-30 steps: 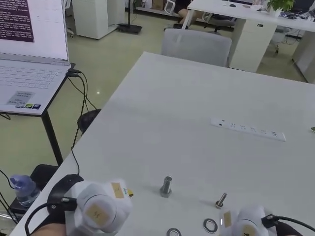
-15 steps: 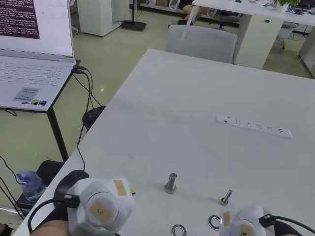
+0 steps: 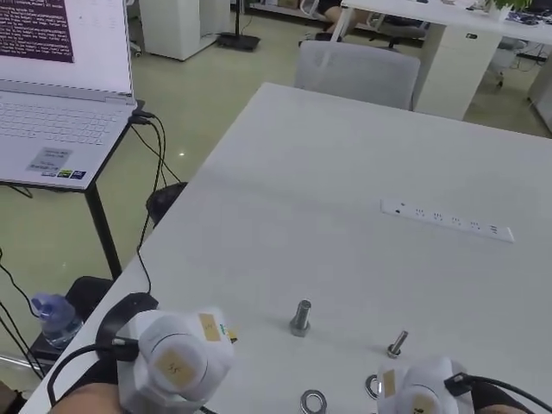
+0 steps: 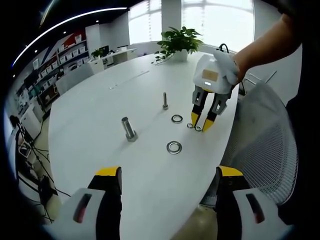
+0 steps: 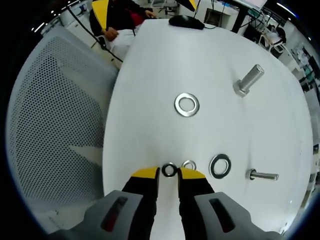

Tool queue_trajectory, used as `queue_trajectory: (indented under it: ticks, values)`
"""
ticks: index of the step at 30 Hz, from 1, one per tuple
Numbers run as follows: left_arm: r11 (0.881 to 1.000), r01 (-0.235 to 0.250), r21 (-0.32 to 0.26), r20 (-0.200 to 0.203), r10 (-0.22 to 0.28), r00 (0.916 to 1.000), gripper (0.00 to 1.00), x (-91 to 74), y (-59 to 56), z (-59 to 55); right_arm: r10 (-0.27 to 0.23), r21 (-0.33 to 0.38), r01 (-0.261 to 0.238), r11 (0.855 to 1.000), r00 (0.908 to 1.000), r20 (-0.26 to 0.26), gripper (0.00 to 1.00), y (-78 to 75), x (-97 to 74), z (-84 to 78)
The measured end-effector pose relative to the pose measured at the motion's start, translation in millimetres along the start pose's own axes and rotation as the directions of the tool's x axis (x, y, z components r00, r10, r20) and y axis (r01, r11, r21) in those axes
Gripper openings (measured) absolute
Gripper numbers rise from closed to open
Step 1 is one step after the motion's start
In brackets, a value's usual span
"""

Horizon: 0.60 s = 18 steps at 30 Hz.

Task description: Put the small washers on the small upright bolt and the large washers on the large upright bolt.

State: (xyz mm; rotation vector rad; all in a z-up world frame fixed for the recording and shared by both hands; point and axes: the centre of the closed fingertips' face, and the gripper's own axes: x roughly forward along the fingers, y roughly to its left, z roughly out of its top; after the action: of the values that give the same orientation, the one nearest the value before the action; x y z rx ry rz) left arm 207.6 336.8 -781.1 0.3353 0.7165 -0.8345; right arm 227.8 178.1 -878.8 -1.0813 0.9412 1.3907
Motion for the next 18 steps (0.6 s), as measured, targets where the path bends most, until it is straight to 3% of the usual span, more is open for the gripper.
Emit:
queue_trajectory:
  ticks: [2, 10, 18]
  values:
    - [1.000, 0.001, -0.002, -0.001, -0.001, 1.0000, 0.76, -0.3, -0.2, -1.3, 0.000, -0.047, 0.000, 0.999, 1.0000, -0.001, 0.15, 0.9, -0.2, -0.2]
    - [1.000, -0.003, -0.009, -0.009, 0.003, 0.9999, 0.74, -1.5, 0.9, -5.6, 0.005, -0.094, -0.007, 0.996, 0.9997, -0.023, 0.14, 0.6, 0.3, 0.3]
    - [1.000, -0.001, -0.010, -0.003, 0.001, 1.0000, 0.73, -0.8, 1.4, -1.7, 0.003, -0.024, -0.003, 1.000, 1.0000, -0.006, 0.13, -1.5, -0.9, 0.3]
